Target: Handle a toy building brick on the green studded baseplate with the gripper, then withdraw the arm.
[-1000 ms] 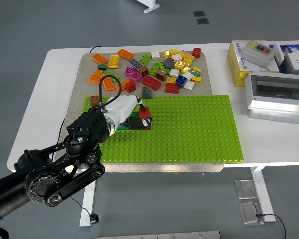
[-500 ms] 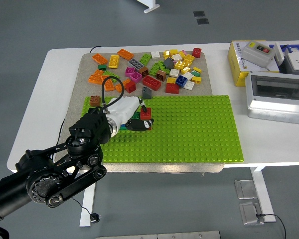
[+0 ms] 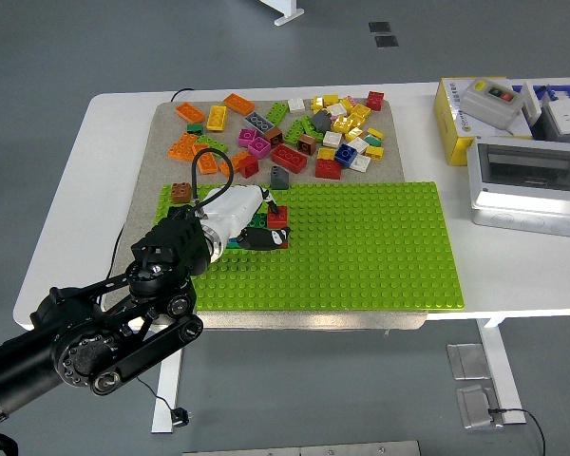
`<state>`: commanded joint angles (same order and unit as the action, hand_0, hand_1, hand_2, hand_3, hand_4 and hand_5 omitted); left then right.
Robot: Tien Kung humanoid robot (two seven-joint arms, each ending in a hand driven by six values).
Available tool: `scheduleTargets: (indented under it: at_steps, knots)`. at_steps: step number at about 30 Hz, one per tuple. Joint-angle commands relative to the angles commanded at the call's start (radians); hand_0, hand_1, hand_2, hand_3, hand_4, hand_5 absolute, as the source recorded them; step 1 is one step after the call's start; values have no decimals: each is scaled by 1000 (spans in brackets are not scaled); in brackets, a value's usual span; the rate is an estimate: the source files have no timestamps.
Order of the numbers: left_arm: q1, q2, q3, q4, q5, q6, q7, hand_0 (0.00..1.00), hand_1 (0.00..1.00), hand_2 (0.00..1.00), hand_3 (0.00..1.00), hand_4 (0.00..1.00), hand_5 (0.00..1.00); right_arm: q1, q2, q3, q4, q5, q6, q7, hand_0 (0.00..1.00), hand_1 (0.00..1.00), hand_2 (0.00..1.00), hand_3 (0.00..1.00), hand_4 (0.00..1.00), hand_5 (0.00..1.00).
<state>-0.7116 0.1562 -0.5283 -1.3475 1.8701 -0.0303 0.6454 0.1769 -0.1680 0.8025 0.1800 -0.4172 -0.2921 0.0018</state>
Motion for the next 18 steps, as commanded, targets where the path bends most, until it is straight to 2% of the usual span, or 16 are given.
scheduleTargets:
  at_steps: [5, 9, 18]
  knots:
    - [7, 6, -21, -19, -1, -5, 0, 938, 917, 897, 657, 684, 581, -3, 0, 1, 0, -2, -1, -1, 690, 641, 621, 656, 399, 792]
    - [13, 21, -59, -64, -31, -23, 0, 938, 916, 893, 645, 684, 581, -5, 0, 3, 0, -3, -1, -1, 690, 640, 621, 656, 400, 793]
    - [31, 77, -169, -176, -100, -28, -1, 938, 915, 894, 663, 678, 579, -10, 2, 5, 0, -7, -2, -5, 690, 640, 621, 655, 400, 793]
